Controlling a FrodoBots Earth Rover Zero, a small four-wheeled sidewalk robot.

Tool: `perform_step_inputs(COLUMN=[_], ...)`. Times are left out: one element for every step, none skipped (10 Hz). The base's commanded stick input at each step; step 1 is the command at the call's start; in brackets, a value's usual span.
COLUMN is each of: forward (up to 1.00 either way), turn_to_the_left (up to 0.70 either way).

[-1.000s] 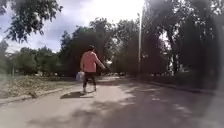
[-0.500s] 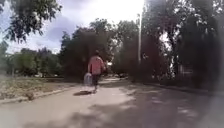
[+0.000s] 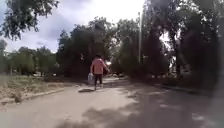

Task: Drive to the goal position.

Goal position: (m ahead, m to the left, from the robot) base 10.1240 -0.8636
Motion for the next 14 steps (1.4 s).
perform_step_inputs(forward=[0.7, 0.7, 0.7, 0.7, 0.7, 0.7, 0.7, 0.7, 0.7, 0.7, 0.7, 0.7, 0.7, 0.7], turn_to_the_left=[0.0, 0.0, 0.0, 0.0, 0.0, 0.0, 0.0, 0.0, 0.0, 0.0, 0.0, 0.0, 0.0, 0.0])
